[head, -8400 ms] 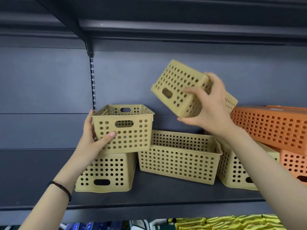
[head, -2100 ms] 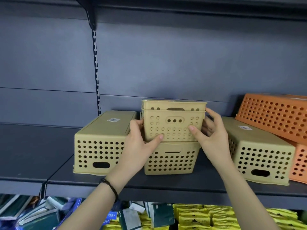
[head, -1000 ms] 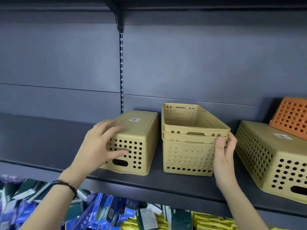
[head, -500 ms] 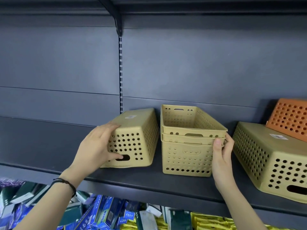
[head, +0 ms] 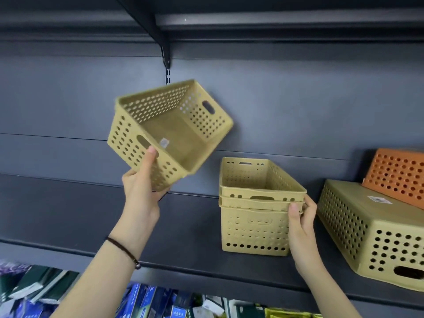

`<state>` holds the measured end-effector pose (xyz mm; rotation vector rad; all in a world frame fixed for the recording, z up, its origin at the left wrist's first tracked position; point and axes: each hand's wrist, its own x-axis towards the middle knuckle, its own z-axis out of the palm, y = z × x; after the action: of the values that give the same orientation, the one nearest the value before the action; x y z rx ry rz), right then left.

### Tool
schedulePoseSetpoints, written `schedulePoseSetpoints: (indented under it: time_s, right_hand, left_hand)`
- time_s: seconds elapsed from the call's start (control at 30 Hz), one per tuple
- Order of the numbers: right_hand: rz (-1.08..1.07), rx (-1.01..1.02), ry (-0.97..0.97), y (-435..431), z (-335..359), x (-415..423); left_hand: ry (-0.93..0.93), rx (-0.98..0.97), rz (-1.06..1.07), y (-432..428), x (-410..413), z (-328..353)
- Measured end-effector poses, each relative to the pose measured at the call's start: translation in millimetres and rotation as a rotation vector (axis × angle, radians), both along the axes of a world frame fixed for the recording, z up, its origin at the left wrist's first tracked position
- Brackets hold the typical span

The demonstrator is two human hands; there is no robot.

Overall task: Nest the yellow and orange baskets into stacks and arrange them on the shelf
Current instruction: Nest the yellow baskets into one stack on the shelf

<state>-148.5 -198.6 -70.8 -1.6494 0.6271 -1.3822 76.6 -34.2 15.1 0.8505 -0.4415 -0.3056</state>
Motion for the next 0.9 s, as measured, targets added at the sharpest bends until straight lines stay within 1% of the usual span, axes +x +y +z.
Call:
schedulePoseSetpoints:
  time_s: [0.1,0.23,0.27,0.33,0.4,0.47,0.57,0.63,0.7,0.73,0.8,0.9]
  right_hand:
    - [0.018,-0.005,0.049,2.2,5.7,-4.1]
    - [-0.068,-0.087,0.09,4.9,30.2,-16.6]
    - [-0.094,-0.12,0.098,6.7,39.7,-19.5]
    - [-0.126,-0.259,0.171,11.9,59.3,-21.4]
    - [-0.076,-0.368,0.286,21.5,75.7,-16.1]
    - [0.008,-0.388,0.36,35.3,90.4,-6.9]
    - [0.097,-0.359,0.389,52.7,107.1,15.1]
    - [0.171,-0.346,0.355,59.6,112.2,34.8]
    - [0.244,-0.367,0.224,64.5,111.9,55.2]
    - [0.242,-0.377,0.142,67.3,110.6,62.9]
    - [0.159,-0.404,0.011,70.5,108.9,71.3]
    - [0.1,-0.408,-0.116,65.6,105.4,71.5]
  left_hand:
    - [0.113,-0.07,-0.223,-11.7,-21.4,23.3]
    - [0.181,-0.101,-0.411,-25.2,-41.2,41.2]
    - [0.202,-0.103,-0.43,-29.1,-43.4,40.3]
    - [0.244,-0.096,-0.437,-34.7,-47.4,36.3]
    - [0.293,-0.111,-0.411,-38.5,-46.8,32.4]
    - [0.302,-0.13,-0.386,-38.7,-46.0,31.8]
    - [0.21,-0.089,-0.333,-36.2,-47.9,32.3]
    - [0.127,-0.047,-0.289,-33.6,-53.9,31.8]
    - [0.047,-0.012,-0.241,-33.4,-55.7,30.6]
    - [0.019,0.001,-0.234,-33.5,-54.6,29.7]
    - [-0.018,0.036,-0.282,-33.5,-50.3,28.3]
    - [-0.099,0.112,-0.347,-29.3,-40.3,26.9]
